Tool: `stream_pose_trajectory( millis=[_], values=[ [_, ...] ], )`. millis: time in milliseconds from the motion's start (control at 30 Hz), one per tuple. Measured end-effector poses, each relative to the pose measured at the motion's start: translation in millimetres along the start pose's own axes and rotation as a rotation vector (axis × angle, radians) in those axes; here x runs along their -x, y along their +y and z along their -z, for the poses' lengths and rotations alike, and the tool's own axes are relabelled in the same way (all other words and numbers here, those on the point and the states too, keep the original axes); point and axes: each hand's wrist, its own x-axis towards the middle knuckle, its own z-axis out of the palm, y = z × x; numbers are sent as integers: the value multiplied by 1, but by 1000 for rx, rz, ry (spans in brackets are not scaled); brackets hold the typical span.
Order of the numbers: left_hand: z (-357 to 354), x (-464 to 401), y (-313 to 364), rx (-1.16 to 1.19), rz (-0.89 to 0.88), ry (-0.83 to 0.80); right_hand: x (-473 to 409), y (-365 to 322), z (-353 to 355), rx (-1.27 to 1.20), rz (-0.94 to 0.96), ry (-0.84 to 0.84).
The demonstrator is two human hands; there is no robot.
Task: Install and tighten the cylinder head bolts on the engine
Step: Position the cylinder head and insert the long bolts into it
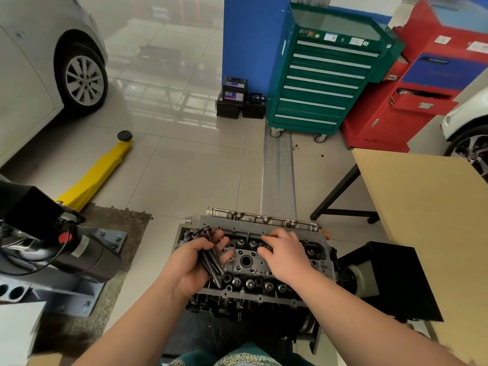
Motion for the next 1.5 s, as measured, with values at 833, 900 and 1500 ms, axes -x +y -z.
stream_pose_trajectory(
  millis=[833,900,1500],
  values=[
    [32,8,30,-54,-90,122,-9,-61,37,-704,-28,114],
    [39,10,36,5,-96,135,-12,-59,32,-663,-17,160],
    [56,38,45,142,-97,109,-19,-71,-6,-213,101,124]
  ],
)
